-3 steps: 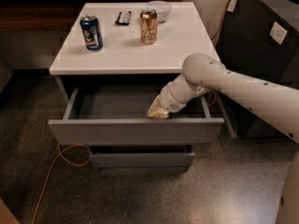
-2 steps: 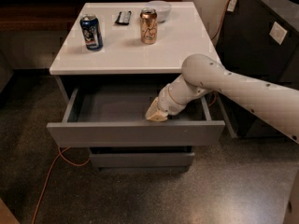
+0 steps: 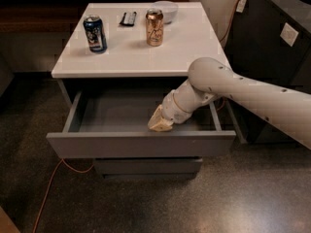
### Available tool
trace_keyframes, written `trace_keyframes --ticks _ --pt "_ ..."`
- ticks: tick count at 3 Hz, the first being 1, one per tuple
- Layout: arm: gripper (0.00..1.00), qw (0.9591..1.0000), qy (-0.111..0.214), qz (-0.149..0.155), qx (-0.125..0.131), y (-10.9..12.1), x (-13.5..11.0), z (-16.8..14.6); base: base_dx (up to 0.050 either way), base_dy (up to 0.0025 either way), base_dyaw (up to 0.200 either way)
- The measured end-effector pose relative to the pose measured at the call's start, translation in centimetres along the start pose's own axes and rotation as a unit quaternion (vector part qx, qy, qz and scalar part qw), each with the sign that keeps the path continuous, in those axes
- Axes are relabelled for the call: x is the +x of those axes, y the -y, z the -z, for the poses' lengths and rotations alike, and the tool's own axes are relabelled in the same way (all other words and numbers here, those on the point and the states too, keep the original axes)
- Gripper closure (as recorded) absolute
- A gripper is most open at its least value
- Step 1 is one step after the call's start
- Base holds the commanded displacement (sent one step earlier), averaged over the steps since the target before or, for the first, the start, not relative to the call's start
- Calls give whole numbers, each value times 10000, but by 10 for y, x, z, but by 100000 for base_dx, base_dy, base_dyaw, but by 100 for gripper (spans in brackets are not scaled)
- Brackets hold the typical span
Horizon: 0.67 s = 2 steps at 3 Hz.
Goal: Open top drawer
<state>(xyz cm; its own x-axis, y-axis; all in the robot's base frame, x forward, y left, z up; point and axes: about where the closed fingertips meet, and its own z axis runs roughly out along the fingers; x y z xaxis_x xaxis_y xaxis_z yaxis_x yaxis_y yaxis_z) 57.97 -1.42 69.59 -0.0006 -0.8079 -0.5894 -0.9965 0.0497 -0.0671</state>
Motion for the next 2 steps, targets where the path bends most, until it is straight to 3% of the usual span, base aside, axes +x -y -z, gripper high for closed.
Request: trace_keyframes --ticks 2 --pt "100 9997 136 85 -186 -25 -16 0 0 0 0"
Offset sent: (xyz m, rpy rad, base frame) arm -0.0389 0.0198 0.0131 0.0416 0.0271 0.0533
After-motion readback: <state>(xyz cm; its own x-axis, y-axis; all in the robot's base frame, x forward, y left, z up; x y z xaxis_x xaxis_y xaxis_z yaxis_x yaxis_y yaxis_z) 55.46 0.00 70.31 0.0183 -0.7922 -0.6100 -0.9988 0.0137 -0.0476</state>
